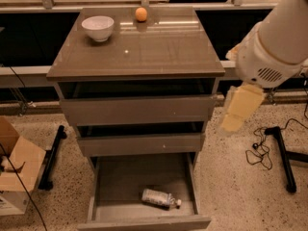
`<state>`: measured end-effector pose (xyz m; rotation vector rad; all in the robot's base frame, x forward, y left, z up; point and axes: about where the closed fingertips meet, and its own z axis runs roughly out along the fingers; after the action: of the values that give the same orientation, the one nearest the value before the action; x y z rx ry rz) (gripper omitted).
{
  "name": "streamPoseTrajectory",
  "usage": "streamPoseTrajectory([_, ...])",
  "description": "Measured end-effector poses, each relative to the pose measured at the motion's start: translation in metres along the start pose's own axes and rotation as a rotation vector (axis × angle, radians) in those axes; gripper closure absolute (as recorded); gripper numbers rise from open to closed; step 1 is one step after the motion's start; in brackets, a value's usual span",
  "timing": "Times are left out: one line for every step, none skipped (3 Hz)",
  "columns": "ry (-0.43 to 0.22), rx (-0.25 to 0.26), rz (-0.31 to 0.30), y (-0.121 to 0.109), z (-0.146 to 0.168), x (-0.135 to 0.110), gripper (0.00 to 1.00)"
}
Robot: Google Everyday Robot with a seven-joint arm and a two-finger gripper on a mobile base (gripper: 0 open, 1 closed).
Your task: Pick blue plastic bottle from bottom drawer and place on counter
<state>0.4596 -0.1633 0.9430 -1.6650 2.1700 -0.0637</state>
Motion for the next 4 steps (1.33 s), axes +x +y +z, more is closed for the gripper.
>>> streamPoseTrajectory([-0.066, -0.023, 0.012, -0.003, 0.05, -0.006, 0.0])
streamPoseTrajectory([-0.116, -0.07, 0.011, -0.017, 0.112, 0.003, 0.0])
streamPoseTrajectory([-0.119, -0.09, 0.016, -0.017, 0.126, 0.007, 0.0])
streamPoseTrajectory([-0.104, -0.111, -0.028, -0.011, 0.134, -0.001, 0.0])
